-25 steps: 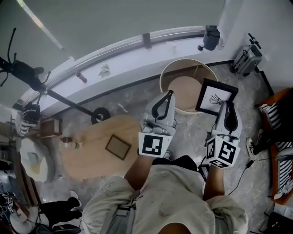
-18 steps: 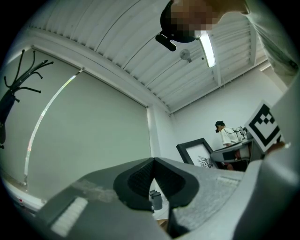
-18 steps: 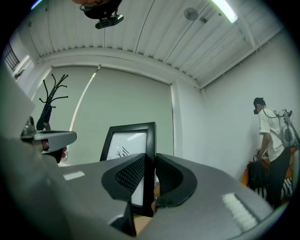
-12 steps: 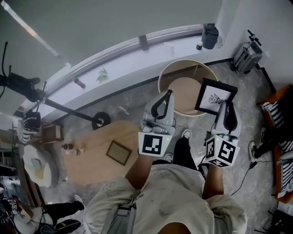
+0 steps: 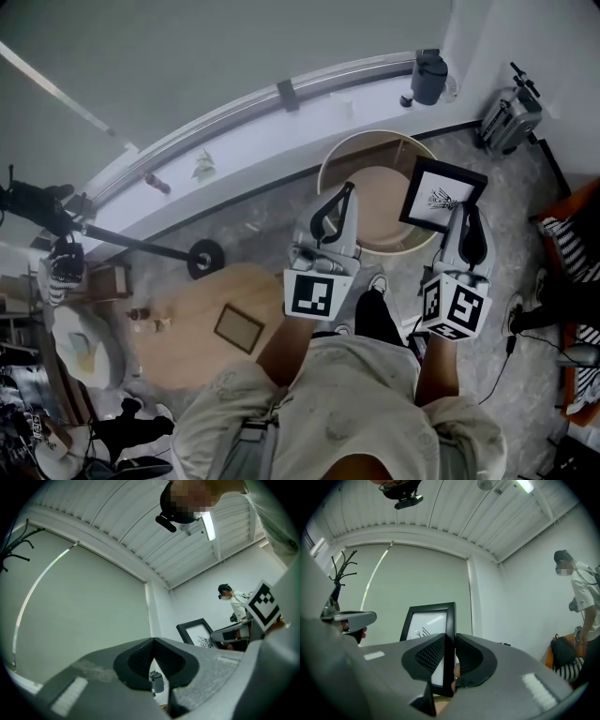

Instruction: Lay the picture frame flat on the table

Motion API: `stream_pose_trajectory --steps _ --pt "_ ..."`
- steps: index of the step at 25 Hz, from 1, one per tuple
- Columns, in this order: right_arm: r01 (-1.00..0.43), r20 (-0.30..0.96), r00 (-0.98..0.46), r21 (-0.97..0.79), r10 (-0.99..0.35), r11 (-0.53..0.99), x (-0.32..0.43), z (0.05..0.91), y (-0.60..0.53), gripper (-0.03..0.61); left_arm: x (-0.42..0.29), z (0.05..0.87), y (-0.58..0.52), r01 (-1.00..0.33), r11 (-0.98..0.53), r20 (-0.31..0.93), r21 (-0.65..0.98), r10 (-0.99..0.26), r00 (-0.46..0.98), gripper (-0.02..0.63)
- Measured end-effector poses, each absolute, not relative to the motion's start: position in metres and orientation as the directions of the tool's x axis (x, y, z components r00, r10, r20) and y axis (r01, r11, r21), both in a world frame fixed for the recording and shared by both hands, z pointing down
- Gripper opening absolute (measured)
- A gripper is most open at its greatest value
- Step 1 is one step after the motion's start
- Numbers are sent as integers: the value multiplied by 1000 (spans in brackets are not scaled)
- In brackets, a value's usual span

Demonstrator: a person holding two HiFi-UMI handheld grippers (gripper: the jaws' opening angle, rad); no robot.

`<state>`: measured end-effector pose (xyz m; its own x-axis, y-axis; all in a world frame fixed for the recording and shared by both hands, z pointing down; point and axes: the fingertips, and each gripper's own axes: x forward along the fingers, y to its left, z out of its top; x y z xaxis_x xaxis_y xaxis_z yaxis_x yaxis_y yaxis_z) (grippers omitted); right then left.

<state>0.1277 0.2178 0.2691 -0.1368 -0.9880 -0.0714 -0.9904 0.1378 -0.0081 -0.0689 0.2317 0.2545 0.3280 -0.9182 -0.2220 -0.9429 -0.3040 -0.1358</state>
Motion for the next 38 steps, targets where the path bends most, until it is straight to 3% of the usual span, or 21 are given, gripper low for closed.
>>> stream_pose_trajectory --steps 26,38 --pt "-986 -22 -161 -48 -987 162 202 286 17 72 0 254 38 -953 -258 -195 -161 -938 287 3" --pt "-986 18 -158 -56 -987 157 198 304 -31 72 -9 269 -10 -958 -252 -171 -139 -947 273 3"
